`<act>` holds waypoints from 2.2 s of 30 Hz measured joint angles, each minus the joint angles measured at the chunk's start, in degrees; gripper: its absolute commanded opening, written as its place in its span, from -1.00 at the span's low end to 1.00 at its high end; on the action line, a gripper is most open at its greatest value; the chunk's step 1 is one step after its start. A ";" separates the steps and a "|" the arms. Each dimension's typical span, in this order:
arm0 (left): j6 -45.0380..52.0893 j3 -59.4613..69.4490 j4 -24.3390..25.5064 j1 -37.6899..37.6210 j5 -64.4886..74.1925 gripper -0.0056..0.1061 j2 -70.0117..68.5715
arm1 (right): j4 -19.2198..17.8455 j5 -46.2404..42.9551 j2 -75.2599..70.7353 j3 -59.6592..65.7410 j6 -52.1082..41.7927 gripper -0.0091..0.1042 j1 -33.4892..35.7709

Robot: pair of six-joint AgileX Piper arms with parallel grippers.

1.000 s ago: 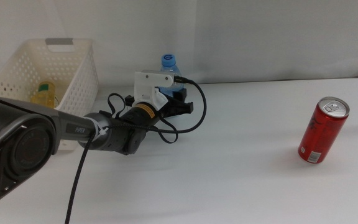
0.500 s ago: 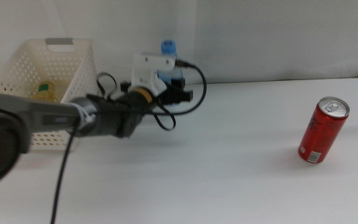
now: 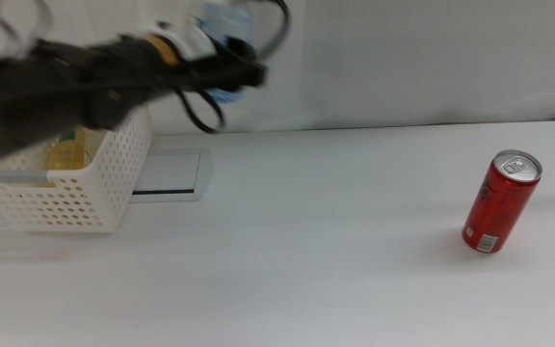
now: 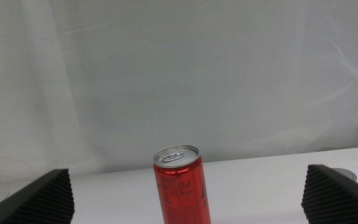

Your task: Use arms to grab the bottles and put them into the dustbin to the left of the table.

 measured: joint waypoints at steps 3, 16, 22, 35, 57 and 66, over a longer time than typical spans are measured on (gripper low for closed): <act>0.12 0.00 0.00 2.82 4.90 -0.95 -4.29 | 0.00 0.00 0.00 0.00 0.00 0.98 0.00; -1.11 0.00 -0.24 21.76 29.68 -0.95 -9.85 | 0.00 0.00 0.00 0.00 0.17 0.98 0.00; -1.68 0.00 -1.46 27.15 29.79 -0.95 -5.65 | 0.00 0.00 0.00 0.00 0.17 0.98 0.00; -1.66 -4.26 -3.20 28.04 27.72 -0.95 8.80 | 0.00 0.00 0.00 0.00 0.05 0.98 0.00; -1.55 -6.75 -3.61 28.04 23.73 0.76 11.79 | 0.00 0.00 0.00 0.00 0.17 0.98 0.00; -1.27 -6.75 -3.28 28.04 23.83 0.76 5.24 | 0.00 0.00 0.00 0.00 0.17 0.98 0.00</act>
